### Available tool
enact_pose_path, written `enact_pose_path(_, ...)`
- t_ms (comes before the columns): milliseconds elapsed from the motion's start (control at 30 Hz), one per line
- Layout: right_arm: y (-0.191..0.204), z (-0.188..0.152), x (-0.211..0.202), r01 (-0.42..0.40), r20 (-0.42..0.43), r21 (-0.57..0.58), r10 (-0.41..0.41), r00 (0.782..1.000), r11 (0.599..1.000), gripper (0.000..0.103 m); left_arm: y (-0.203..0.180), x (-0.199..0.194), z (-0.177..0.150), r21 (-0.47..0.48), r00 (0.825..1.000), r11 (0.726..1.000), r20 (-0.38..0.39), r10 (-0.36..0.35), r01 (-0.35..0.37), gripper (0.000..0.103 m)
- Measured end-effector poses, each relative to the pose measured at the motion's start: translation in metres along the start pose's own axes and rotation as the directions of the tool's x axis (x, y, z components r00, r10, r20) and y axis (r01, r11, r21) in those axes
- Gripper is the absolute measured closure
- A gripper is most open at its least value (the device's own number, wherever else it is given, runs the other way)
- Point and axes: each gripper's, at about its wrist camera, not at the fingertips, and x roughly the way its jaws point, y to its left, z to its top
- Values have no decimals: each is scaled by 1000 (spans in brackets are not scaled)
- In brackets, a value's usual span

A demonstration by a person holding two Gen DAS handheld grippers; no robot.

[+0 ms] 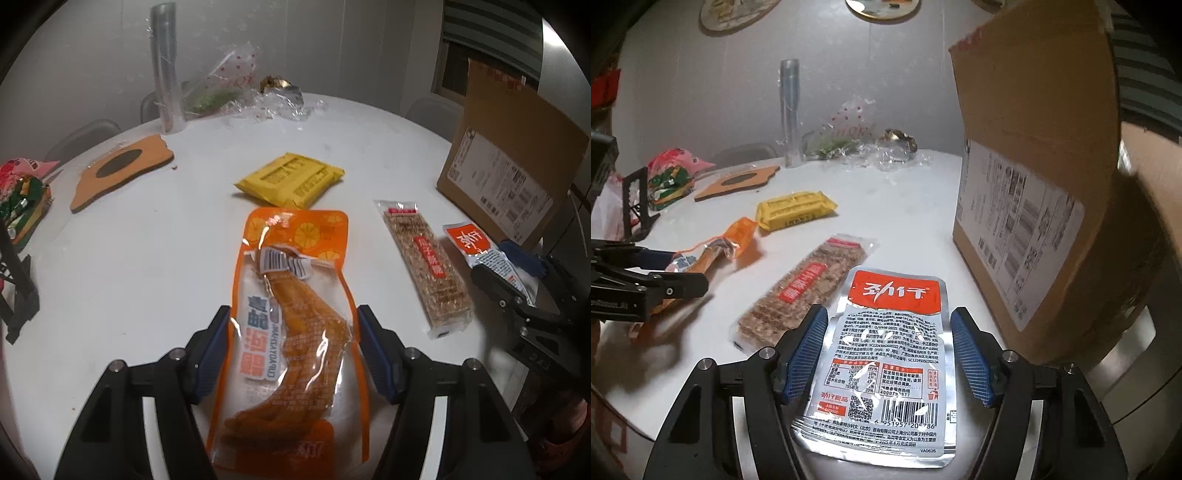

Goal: Organize snacks
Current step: 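Grasp the red-label jerky pack with the right tool while the left tool grasps the orange sausage pack, then carry the jerky pack and sausage pack into the box and open both tools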

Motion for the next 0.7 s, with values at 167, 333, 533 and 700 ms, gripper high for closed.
enact_pose_path(167,8,14,-20,-36,47,-34,38,998,999,37,6,-21,8,-11,998,1000,57,9,-8,39)
enact_pose_path(333,19,42,-46,-67,119,-100,78,990,993,37,8,-52,26,-2,991,1000,134,20,-20,39)
enact_pose_path(533,19,87,-76,-125,193,-152,153,969,981,37,-1,-99,65,32,970,999,242,10,-18,39)
enact_pose_path(700,6,121,-99,-140,247,-187,185,951,972,37,-30,-132,106,103,948,994,313,-60,29,39)
